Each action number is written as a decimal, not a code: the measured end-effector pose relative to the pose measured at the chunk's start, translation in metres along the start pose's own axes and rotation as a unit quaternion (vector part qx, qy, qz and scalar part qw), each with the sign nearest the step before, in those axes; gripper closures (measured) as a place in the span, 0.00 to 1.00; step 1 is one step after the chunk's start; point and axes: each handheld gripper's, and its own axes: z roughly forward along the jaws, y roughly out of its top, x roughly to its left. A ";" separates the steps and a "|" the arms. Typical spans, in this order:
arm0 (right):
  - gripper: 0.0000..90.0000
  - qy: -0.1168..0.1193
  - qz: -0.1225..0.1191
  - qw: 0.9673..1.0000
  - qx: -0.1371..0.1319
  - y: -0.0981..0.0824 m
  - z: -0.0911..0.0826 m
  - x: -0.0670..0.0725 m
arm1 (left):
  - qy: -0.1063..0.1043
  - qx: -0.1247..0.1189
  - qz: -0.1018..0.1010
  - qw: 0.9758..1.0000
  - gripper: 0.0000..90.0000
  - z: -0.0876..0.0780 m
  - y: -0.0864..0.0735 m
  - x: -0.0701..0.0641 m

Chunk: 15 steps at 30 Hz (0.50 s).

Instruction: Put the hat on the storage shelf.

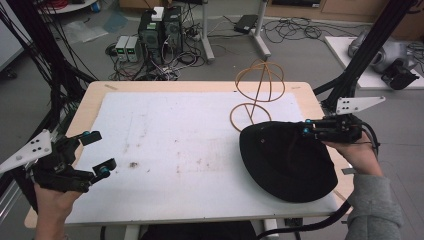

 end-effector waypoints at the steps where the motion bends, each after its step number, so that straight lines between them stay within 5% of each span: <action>1: 0.93 0.002 -0.005 1.000 -0.001 0.004 -0.002 0.002 | -0.001 -0.001 0.000 1.000 0.02 0.000 0.000 0.000; 15: 0.93 0.010 -0.033 0.999 -0.007 0.052 -0.031 0.020 | -0.002 0.000 -0.004 1.000 0.02 0.001 -0.001 0.001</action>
